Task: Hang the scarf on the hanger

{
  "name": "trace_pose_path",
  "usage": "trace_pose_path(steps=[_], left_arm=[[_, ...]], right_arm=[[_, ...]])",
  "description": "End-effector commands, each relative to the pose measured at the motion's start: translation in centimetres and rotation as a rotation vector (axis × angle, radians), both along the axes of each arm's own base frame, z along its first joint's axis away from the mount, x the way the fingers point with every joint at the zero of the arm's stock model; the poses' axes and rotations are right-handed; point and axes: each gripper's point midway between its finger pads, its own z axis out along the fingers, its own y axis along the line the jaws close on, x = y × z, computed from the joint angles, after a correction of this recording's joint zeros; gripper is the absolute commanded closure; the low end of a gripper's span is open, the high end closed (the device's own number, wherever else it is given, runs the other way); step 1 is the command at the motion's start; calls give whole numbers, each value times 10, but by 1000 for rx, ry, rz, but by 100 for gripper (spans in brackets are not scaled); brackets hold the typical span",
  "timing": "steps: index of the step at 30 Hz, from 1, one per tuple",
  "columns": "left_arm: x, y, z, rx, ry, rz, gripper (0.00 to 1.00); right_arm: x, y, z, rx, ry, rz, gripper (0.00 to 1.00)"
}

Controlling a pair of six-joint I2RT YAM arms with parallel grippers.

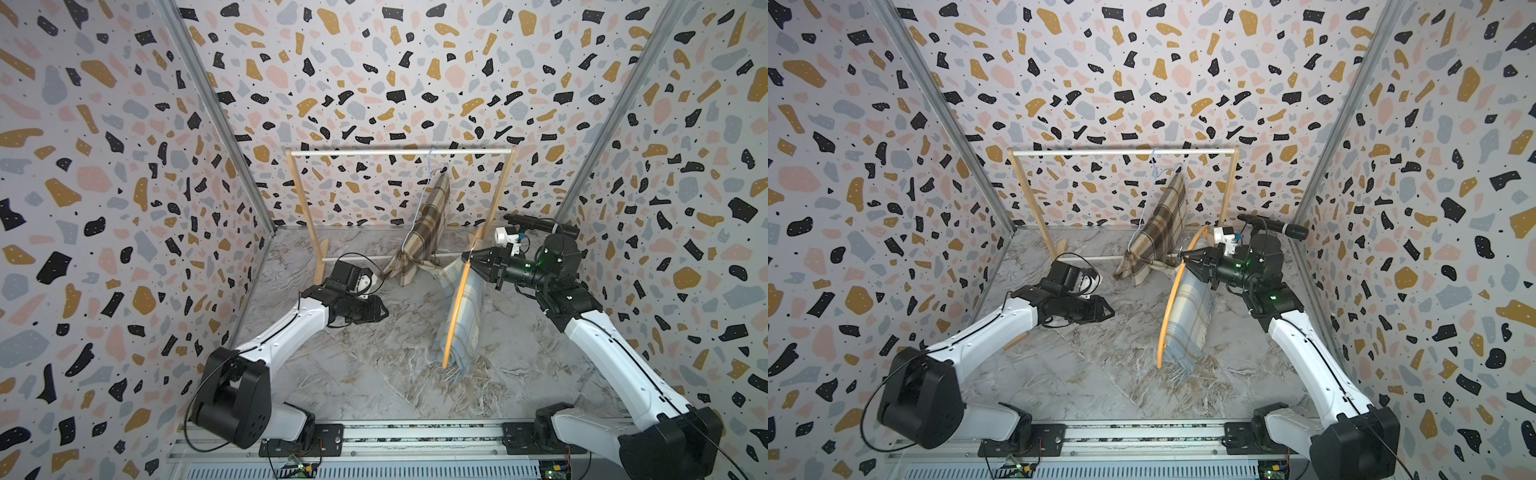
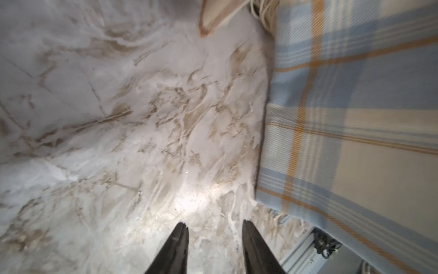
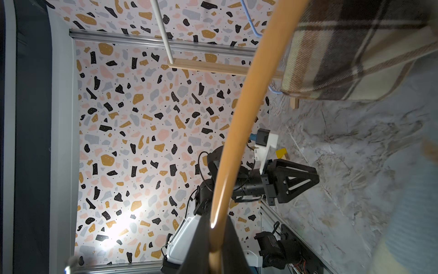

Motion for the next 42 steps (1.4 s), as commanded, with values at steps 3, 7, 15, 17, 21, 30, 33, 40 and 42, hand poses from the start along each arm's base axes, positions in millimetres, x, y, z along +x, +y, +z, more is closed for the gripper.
trace_pose_path(steps=[3, 7, 15, 17, 21, 30, 33, 40, 42], left_arm=[[-32, -5, 107, -91, -206, -76, 52], [-68, -18, 178, -187, -324, -152, 45], [-91, -62, 237, -288, -438, -301, 41], [-90, -76, 241, -275, -457, -334, 40], [-85, -107, 240, -235, -485, -396, 39], [-76, -145, 229, -195, -484, -434, 45], [-73, -145, 224, -189, -486, -423, 58], [-71, -133, 211, -139, -495, -387, 96], [-70, -125, 210, -124, -505, -363, 100]], right_arm=[[-8, -9, 61, 37, -132, -79, 100], [0, -13, 69, 47, -122, -150, 100], [3, -7, 83, 75, -130, -182, 100], [2, -5, 85, 80, -129, -189, 100], [-2, -3, 88, 94, -134, -206, 100], [-7, 12, 88, 121, -132, -201, 100], [-6, 22, 81, 148, -109, -188, 100], [-7, 38, 67, 134, -106, -151, 100], [-7, 37, 61, 102, -113, -156, 97]])
